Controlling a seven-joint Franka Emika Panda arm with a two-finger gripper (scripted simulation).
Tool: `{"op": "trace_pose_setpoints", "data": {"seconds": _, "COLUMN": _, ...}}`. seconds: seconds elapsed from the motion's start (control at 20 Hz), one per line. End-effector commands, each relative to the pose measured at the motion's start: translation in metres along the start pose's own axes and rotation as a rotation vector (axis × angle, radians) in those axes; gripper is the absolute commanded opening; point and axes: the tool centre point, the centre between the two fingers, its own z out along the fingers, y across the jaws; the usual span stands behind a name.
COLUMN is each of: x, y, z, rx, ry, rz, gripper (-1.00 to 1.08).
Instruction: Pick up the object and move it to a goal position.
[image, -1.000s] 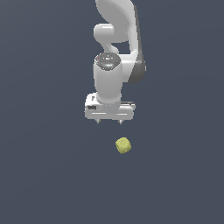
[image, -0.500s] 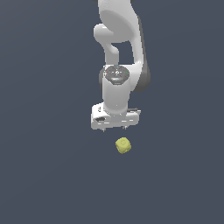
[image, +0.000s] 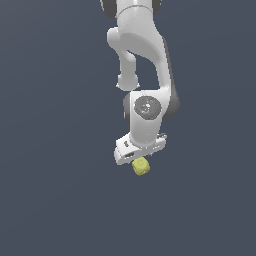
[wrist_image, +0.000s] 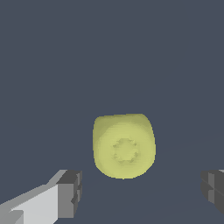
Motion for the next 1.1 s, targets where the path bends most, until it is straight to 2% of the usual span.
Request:
{"op": "trace_pose_setpoints", "data": {"seconds": 0.0, "x": 0.006, "y": -0.004, "z": 0.006, "rx": 0.002, "ry": -0.001, "rz": -0.039, "gripper": 1.0}}
{"op": "trace_pose_setpoints", "data": {"seconds": 0.5, "x": 0.01, "y": -0.007, "z": 0.016, "rx": 0.005, "ry": -0.002, "rz": -0.067, "gripper": 1.0}}
{"op": "trace_pose_setpoints", "data": {"seconds": 1.05, "x": 0.009, "y": -0.008, "z": 0.062, "rx": 0.005, "ry": -0.002, "rz": -0.073, "gripper": 1.0}}
